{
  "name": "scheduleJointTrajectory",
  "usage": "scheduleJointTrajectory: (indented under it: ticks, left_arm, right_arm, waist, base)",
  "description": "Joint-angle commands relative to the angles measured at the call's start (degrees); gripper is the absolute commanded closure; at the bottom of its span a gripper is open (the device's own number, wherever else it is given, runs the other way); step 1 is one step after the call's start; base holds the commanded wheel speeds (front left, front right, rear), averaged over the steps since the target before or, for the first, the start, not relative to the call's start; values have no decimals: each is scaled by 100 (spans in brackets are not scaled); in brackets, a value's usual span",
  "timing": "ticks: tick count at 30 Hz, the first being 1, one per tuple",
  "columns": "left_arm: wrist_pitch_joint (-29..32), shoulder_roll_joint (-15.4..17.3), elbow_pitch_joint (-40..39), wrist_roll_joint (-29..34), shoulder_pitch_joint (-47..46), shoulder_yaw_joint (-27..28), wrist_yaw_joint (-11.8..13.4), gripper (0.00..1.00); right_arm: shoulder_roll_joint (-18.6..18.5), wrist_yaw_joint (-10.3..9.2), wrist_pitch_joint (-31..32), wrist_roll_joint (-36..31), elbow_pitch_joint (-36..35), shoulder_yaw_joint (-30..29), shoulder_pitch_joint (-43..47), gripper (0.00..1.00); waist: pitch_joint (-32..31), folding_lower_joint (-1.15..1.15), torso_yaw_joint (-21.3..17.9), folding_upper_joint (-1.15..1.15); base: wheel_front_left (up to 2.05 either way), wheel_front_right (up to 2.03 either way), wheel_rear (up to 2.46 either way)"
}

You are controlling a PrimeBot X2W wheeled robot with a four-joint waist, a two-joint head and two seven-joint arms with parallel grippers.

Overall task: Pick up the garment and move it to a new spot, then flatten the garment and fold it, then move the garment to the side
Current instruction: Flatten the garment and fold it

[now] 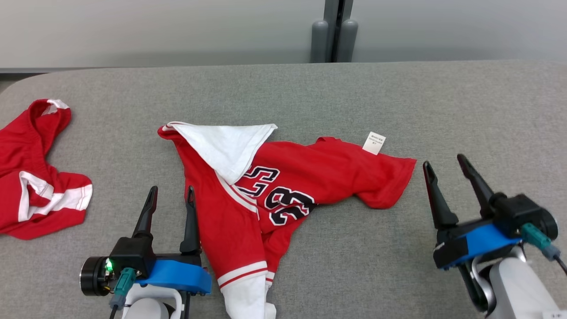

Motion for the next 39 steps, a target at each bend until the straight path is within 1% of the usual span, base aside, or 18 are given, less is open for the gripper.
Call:
scheduleJointTrajectory:
  ticks: [1, 6, 11, 15, 20, 26, 30, 31, 33, 34, 37, 39]
  left_arm:
    - [-17, 0, -21, 9, -74, 9, 41, 0]
    - [-17, -1, -33, -1, -152, -22, 60, 0]
    - [-17, 1, -62, -41, -263, -105, 85, 0]
    - [-17, 1, -69, -78, -354, -152, 109, 0]
    - [-17, -1, -77, -90, -400, -190, 147, 0]
    - [-17, 0, -92, -109, -432, -219, 172, 0]
    - [-17, 0, -89, -119, -448, -229, 181, 0]
    - [-17, 0, -85, -126, -455, -237, 181, 0]
    - [-17, 0, -75, -136, -470, -248, 189, 0]
    - [-17, 0, -70, -137, -475, -248, 194, 0]
    - [-17, 0, -50, -131, -437, -215, 193, 0]
    - [-17, -2, -37, -115, -389, -191, 178, 0]
  right_arm:
    - [-53, 1, -21, -57, 53, 12, -88, 0]
    - [-216, 1, -21, -101, 557, 31, -700, 0]
    - [-374, 1, -20, -93, 1439, 55, -1235, 0]
    - [-430, 1, -21, -9, 2192, 145, -1541, 0]
    - [-381, 1, -21, 198, 2935, 270, -1801, 0]
    - [-328, 1, -8, 396, 3471, 345, -1920, 0]
    - [-168, 2, 12, 540, 3853, 488, -1923, 0]
    - [-128, 4, 14, 586, 3885, 542, -1934, 4]
    - [-91, 8, 14, 662, 3803, 640, -1958, 90]
    - [-91, 8, 13, 700, 3743, 672, -1948, 100]
    - [-196, 5, -10, 773, 3341, 722, -1881, 100]
    - [-237, 0, -13, 841, 2928, 715, -1773, 100]
  waist:
    - [33, -1, 30, 0]
    - [162, -1, 156, 0]
    - [339, -1, 335, 0]
    - [477, -1, 478, 0]
    - [585, -1, 606, 0]
    - [644, -1, 682, 0]
    - [665, -1, 683, 0]
    - [666, -1, 682, 0]
    - [664, -1, 674, 0]
    - [652, -1, 664, 0]
    - [582, -1, 606, 0]
    - [510, -1, 554, 0]
  base:
    - [0, 0, 0]
    - [0, 0, 0]
    - [0, 0, 0]
    - [0, 0, 0]
    - [0, 0, 0]
    - [0, 0, 0]
    - [0, 0, 0]
    - [0, 0, 0]
    - [0, 0, 0]
    - [0, 0, 0]
    - [0, 0, 0]
    - [0, 0, 0]
